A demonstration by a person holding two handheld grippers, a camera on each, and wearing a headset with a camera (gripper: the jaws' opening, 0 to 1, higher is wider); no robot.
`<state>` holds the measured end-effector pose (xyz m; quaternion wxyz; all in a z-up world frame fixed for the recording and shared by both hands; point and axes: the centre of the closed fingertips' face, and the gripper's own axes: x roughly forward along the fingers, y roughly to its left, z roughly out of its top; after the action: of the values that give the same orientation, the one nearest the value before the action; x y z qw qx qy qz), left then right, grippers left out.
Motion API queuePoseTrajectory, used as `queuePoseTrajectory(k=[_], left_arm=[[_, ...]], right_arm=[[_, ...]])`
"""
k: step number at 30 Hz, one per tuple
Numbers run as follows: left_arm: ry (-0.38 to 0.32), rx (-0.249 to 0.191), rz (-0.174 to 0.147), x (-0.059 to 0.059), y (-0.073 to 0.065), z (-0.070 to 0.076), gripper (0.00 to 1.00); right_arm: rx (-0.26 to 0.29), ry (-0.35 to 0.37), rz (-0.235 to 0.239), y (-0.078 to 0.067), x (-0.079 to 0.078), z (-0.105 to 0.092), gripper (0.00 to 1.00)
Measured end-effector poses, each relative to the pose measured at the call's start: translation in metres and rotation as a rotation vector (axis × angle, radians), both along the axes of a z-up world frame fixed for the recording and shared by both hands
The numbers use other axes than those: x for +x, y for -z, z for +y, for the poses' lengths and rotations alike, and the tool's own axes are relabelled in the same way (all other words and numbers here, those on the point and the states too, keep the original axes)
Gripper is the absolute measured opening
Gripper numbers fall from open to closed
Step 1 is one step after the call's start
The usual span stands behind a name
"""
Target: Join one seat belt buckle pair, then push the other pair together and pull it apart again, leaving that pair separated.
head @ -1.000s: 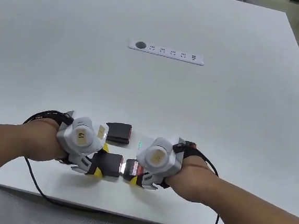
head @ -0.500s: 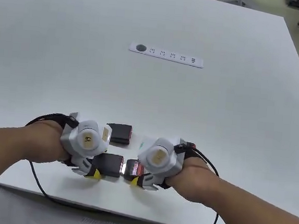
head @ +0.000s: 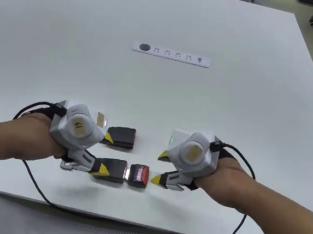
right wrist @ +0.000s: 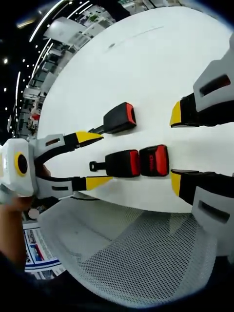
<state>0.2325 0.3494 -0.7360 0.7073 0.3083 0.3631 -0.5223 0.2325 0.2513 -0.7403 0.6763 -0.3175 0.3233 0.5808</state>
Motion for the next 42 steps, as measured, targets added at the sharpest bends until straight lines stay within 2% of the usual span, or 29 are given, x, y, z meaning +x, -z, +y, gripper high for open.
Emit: queuePoseTrajectory(k=[4,7,9,10,15,17,18,22,23,26,28,32,33,34,36,37,39,42], left_arm=[[0.001,0.021,-0.019,0.014,0.002,0.003,0.44],[-0.005,0.021,-0.025,0.024,0.004,0.006,0.44],[-0.011,0.028,-0.034,0.034,0.007,0.009,0.44],[-0.016,0.028,-0.038,0.035,0.006,0.008,0.44],[-0.030,0.032,-0.043,0.056,0.009,0.014,0.44],[-0.025,0.044,-0.048,0.059,0.011,0.012,0.46],[-0.020,0.065,-0.059,0.062,0.014,0.013,0.47],[0.010,0.073,-0.041,0.066,0.024,0.012,0.47],[0.015,0.074,-0.040,0.067,0.025,0.011,0.47],[0.034,0.086,-0.022,0.068,0.032,0.007,0.46],[0.044,0.089,-0.010,0.070,0.037,0.007,0.44],[0.058,0.091,0.006,0.072,0.042,0.006,0.42],[0.048,0.064,0.018,0.073,0.041,0.003,0.42],[0.051,0.079,0.013,0.076,0.040,0.006,0.42],[0.058,0.068,0.027,0.077,0.041,0.006,0.40],[0.073,0.065,0.042,0.074,0.041,0.005,0.38],[0.092,0.060,0.052,0.072,0.042,0.004,0.34],[0.109,0.055,0.049,0.071,0.042,0.003,0.34]], right_arm=[[-0.018,0.014,-0.022,0.001,0.013,-0.013,0.32],[-0.027,0.023,-0.038,0.004,0.024,-0.025,0.33],[-0.033,0.033,-0.034,0.004,0.030,-0.032,0.32],[-0.037,0.036,-0.038,0.005,0.033,-0.035,0.33],[-0.057,0.053,-0.048,0.007,0.049,-0.051,0.33],[-0.061,0.068,-0.044,0.008,0.056,-0.058,0.33],[-0.065,0.075,-0.037,0.010,0.059,-0.061,0.33],[-0.078,0.077,-0.034,0.012,0.068,-0.070,0.33],[-0.084,0.073,-0.031,0.017,0.071,-0.073,0.33],[-0.100,0.058,-0.031,0.020,0.071,-0.078,0.35],[-0.115,0.044,-0.027,0.029,0.073,-0.084,0.35],[-0.135,0.025,-0.014,0.033,0.070,-0.087,0.34],[-0.136,0.023,-0.009,0.039,0.073,-0.089,0.34],[-0.135,0.021,-0.007,0.041,0.073,-0.090,0.33],[-0.135,0.018,0.002,0.041,0.072,-0.088,0.33],[-0.134,0.013,0.006,0.041,0.072,-0.088,0.33],[-0.132,0.010,0.014,0.043,0.072,-0.087,0.33],[-0.122,0.009,0.030,0.043,0.072,-0.085,0.33]])
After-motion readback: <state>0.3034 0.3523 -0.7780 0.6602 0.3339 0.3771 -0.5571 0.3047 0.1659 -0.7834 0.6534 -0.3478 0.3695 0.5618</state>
